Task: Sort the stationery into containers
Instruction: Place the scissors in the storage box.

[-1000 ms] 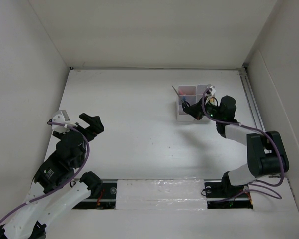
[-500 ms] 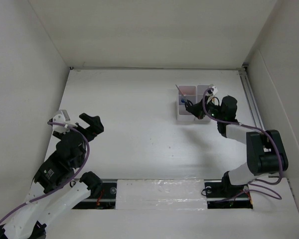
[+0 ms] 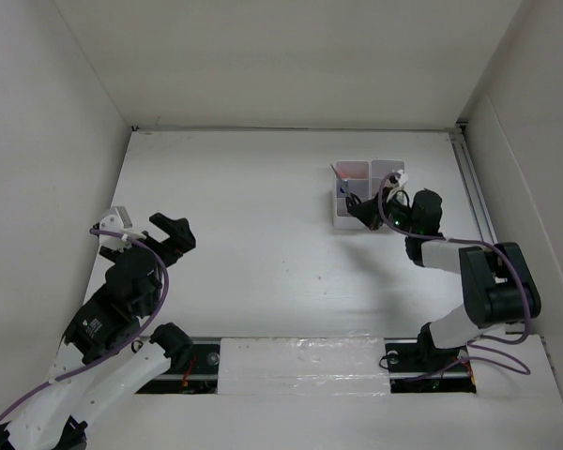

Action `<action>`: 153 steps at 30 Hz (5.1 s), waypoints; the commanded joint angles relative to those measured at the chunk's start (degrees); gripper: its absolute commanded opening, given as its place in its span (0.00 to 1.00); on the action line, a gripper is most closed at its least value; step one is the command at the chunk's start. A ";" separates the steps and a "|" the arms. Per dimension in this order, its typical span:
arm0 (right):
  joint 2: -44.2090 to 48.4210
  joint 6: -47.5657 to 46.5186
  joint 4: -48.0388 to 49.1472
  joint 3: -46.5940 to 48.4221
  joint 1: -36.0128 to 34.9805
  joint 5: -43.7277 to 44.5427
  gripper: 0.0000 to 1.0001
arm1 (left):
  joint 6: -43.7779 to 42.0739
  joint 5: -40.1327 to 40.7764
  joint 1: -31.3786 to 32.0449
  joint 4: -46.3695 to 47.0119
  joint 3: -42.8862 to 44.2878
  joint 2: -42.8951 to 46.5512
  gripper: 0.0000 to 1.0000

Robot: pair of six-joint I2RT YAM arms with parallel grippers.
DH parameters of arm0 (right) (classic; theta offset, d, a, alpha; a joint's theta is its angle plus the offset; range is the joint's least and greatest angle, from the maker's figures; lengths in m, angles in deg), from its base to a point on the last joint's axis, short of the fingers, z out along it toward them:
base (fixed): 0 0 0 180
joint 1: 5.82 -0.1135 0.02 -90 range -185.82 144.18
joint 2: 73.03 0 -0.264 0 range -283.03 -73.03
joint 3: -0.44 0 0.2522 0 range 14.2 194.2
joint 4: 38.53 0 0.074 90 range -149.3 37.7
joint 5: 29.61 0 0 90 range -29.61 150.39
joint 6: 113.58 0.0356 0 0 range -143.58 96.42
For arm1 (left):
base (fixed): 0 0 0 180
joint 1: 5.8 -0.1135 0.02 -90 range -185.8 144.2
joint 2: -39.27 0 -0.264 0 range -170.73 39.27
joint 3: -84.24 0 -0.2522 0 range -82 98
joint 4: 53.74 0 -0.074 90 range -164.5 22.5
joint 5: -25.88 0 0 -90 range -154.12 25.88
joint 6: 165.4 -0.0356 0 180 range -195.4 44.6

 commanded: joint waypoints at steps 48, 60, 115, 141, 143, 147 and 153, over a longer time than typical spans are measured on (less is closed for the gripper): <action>1.09 1.39 31.02 -8.31 -23.62 58.64 0.00 | -1.14 -0.62 -0.11 2.35 0.58 1.48 1.00; -4.01 1.39 34.18 -6.20 -21.86 54.07 0.00 | -1.14 -0.62 -0.11 2.35 0.58 2.01 1.00; -8.76 4.20 40.86 -8.92 -20.63 55.12 0.04 | -2.19 -2.20 -0.11 3.41 0.58 4.91 1.00; -9.90 5.86 41.31 -7.87 -19.58 53.54 0.02 | -2.19 -2.20 -0.11 3.41 0.06 5.44 1.00; -10.52 6.57 41.31 -7.87 -19.58 52.40 0.00 | -2.19 -2.20 -0.11 3.41 0.06 5.44 1.00; -11.13 7.10 40.78 -6.82 -18.35 51.61 0.00 | -2.19 -2.20 -0.11 3.41 0.06 5.44 1.00; -11.13 7.62 41.92 -7.95 -18.35 51.08 0.00 | -2.19 -2.20 -0.11 3.41 0.06 5.44 1.00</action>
